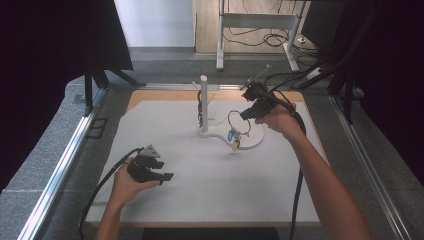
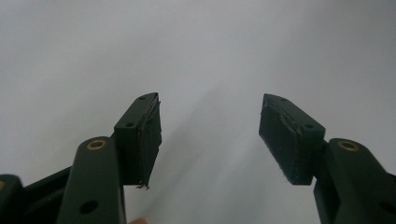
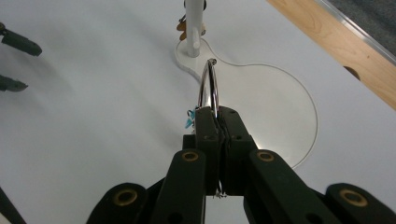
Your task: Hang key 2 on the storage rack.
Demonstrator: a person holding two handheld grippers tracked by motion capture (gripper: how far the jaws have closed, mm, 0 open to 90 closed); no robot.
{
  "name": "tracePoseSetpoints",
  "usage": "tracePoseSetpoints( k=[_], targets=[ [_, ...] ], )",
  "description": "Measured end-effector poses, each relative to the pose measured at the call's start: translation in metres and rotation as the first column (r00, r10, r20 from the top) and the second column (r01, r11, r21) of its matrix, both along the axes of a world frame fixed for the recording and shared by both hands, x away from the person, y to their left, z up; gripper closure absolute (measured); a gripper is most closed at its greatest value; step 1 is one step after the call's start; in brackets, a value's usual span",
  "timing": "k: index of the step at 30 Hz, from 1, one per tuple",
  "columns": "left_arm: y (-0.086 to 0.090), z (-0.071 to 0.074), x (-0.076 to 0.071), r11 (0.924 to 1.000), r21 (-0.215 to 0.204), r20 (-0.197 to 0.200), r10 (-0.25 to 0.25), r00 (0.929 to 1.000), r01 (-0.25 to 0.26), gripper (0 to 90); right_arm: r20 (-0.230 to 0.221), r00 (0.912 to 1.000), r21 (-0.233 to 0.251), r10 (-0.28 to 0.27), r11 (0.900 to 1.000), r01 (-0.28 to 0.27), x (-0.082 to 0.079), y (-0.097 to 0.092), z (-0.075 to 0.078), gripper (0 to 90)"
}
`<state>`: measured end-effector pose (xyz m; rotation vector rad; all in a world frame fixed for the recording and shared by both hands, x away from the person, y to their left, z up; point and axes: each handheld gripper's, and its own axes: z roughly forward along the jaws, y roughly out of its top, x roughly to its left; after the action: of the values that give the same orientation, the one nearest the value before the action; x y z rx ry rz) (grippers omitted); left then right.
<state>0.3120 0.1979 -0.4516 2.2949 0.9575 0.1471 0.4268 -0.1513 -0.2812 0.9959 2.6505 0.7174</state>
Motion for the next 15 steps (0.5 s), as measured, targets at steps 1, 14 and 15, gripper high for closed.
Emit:
tracePoseSetpoints(
  k=[1,14,15],
  targets=[
    [0.000,0.000,0.000,1.0000,0.000,0.000,0.001,1.0000,-0.001,39.5,-0.002,1.0000,0.002,-0.008,1.0000,0.008,0.004,0.001,0.002,88.0],
    [0.001,0.001,0.000,1.0000,0.001,0.001,0.000,1.0000,0.000,39.5,0.001,0.9996,0.021,-0.028,0.9994,0.028,0.025,0.003,0.004,88.1],
    [0.001,0.001,0.000,1.0000,0.001,0.001,0.000,1.0000,0.000,39.5,0.007,0.9992,0.025,-0.038,0.9990,0.038,0.028,0.003,0.005,88.1]
  ],
)
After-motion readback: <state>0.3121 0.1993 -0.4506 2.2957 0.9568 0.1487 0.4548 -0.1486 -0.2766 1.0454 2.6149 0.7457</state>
